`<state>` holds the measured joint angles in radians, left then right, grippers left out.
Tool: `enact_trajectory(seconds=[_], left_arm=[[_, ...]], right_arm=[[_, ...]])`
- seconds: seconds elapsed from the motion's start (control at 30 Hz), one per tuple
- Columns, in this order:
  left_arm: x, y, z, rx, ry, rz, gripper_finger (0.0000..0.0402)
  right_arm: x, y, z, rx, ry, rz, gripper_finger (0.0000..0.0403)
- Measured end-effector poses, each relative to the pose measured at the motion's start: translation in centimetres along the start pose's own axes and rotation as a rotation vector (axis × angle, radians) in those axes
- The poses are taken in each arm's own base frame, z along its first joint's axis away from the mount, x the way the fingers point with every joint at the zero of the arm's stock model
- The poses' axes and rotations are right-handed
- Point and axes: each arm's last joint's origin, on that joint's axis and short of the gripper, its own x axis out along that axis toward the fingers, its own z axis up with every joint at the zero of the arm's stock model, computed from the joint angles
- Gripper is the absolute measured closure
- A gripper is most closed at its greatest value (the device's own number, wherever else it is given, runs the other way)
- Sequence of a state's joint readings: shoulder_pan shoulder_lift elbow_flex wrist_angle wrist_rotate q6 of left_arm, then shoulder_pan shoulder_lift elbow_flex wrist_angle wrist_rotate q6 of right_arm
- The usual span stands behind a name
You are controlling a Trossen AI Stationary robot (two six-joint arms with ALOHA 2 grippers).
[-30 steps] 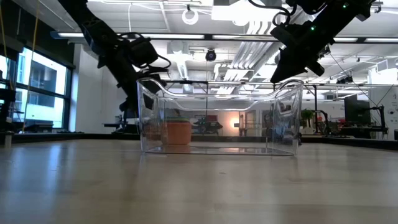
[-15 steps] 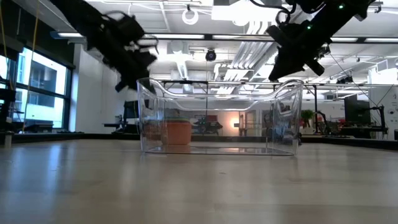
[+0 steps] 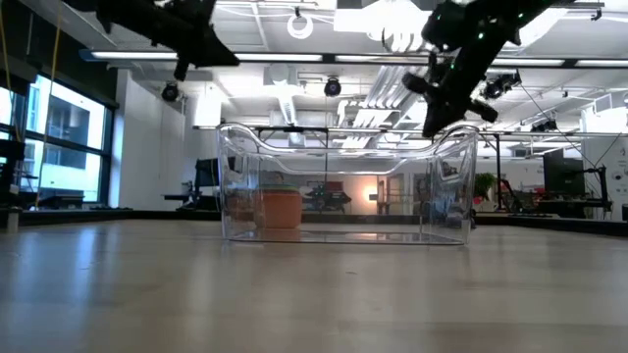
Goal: Nest measuring cups in basket
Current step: Stack the violet measuring cup on top of the light blue measuring cup
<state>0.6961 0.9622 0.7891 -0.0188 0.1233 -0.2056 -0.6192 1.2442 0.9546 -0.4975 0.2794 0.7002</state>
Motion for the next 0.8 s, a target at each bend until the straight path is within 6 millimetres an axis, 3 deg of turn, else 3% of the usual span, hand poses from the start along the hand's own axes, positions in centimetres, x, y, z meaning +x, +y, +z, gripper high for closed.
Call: enact_trajectory(seconds=[0.13,0.3,0.43,0.57,0.73,0.8], left_arm=[[-1.6,-0.4,0.4,0.001,-0.012,-0.049,0.0401],[-2.8,-0.6,0.6,0.003,-0.018,-0.055,0.0401],[-3.3,-0.7,0.8,0.004,-0.032,-0.055,0.0401],[-3.3,-0.7,0.8,0.005,-0.029,-0.071,0.0401],[-3.3,-0.7,0.8,0.005,-0.026,-0.081,0.0401],[-3.3,-0.7,0.8,0.005,-0.026,-0.081,0.0401]], right_arm=[[1.8,-1.5,-0.4,0.041,0.121,-0.111,0.0328],[3.2,-3.5,-2.7,0.125,0.138,-0.26,0.0242],[4.4,-5.2,-5.0,0.286,0.071,-0.359,0.0218],[5.5,-6.4,-6.6,0.404,0.003,-0.346,0.0252],[7.2,-7.4,-8.3,0.458,0.006,-0.324,0.0383],[8.0,-7.4,-8.5,0.461,0.002,-0.313,0.0385]])
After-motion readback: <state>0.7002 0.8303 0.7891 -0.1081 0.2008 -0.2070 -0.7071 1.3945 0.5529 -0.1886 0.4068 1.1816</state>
